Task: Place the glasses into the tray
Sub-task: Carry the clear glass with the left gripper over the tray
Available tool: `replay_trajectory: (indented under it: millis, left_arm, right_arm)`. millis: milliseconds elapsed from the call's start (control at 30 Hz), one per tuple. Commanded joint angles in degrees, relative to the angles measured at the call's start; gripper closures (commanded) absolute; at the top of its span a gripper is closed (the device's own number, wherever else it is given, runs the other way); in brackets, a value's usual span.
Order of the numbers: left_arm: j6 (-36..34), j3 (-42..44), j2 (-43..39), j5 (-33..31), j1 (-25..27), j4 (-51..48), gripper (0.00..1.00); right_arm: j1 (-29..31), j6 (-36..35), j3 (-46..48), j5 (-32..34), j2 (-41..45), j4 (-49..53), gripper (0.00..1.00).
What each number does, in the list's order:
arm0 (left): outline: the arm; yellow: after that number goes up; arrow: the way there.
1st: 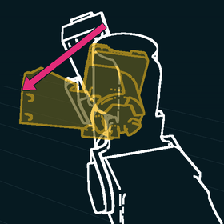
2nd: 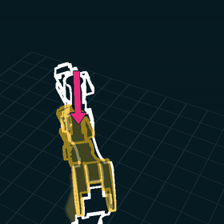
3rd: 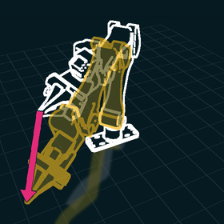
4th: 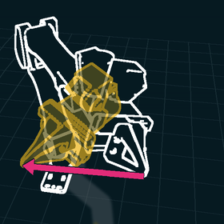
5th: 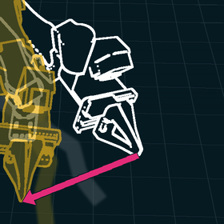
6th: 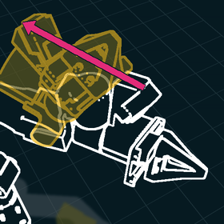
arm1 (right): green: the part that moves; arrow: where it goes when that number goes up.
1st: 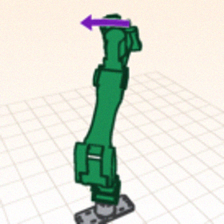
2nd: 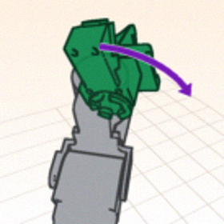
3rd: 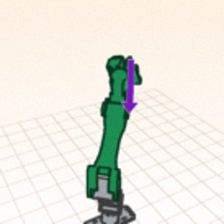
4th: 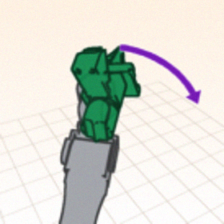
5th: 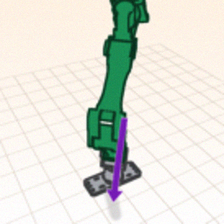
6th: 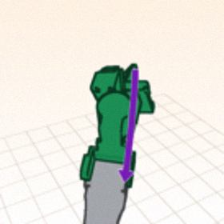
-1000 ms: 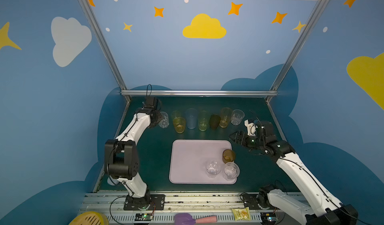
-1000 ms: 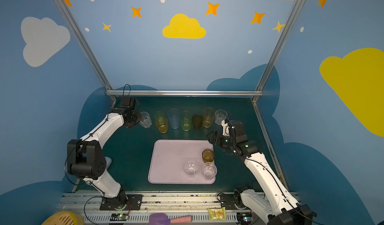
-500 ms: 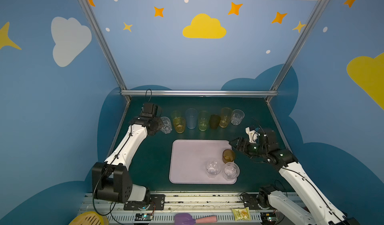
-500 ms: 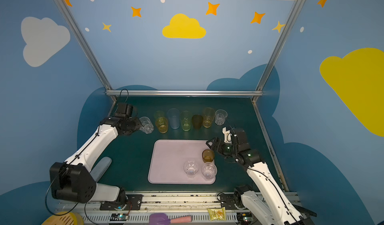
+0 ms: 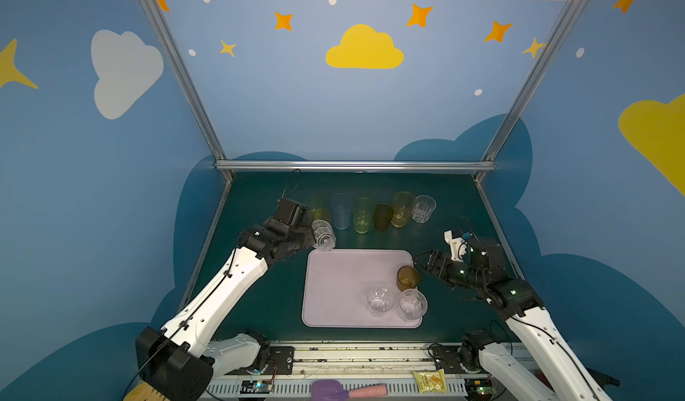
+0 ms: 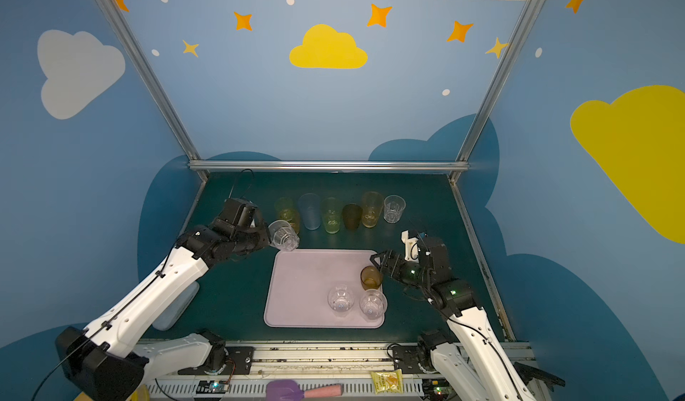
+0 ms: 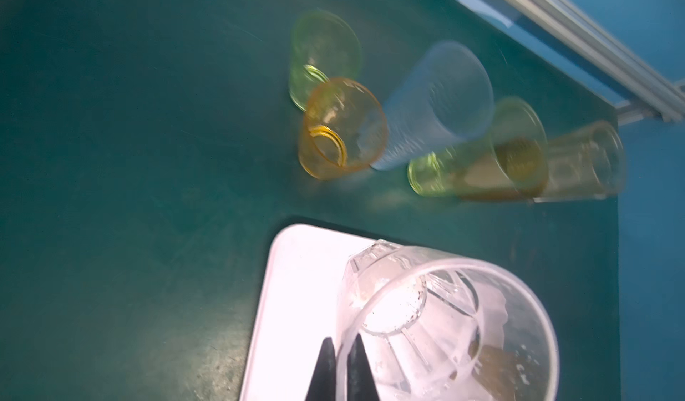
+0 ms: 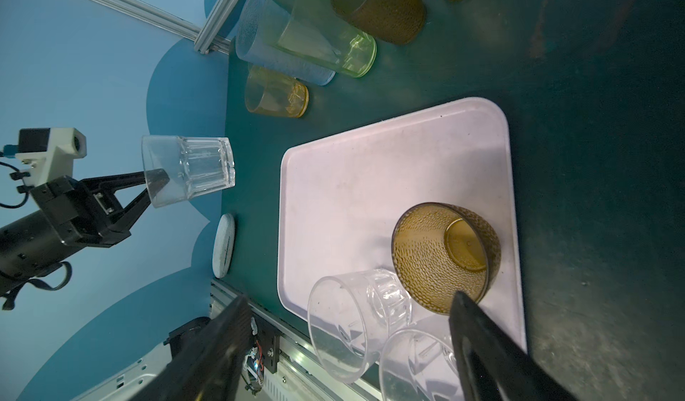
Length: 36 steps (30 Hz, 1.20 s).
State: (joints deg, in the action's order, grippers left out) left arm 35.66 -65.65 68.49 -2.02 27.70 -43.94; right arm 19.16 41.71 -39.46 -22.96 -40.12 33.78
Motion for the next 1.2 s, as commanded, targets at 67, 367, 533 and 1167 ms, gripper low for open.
replay_trajectory:
  millis: [67,367,533,1167]
  left_arm:
    - [2.6,0.5,1.3,-1.9,5.3,1.5,0.96]
    - [3.1,-3.9,9.0,-4.3,13.8,2.1,0.96]
    - [2.1,-4.6,12.1,-4.9,15.8,2.5,0.96]
    - [4.4,-6.6,22.3,-4.5,22.5,4.8,0.96]
  right_arm:
    - [-0.4,1.0,2.7,0.3,3.4,-0.1,0.17]
    - [-0.4,0.9,3.6,-1.2,7.3,0.1,0.17]
    - [-0.4,1.3,4.7,-0.5,9.7,1.6,0.17]
    - [-0.4,3.1,6.8,0.4,14.8,4.0,0.17]
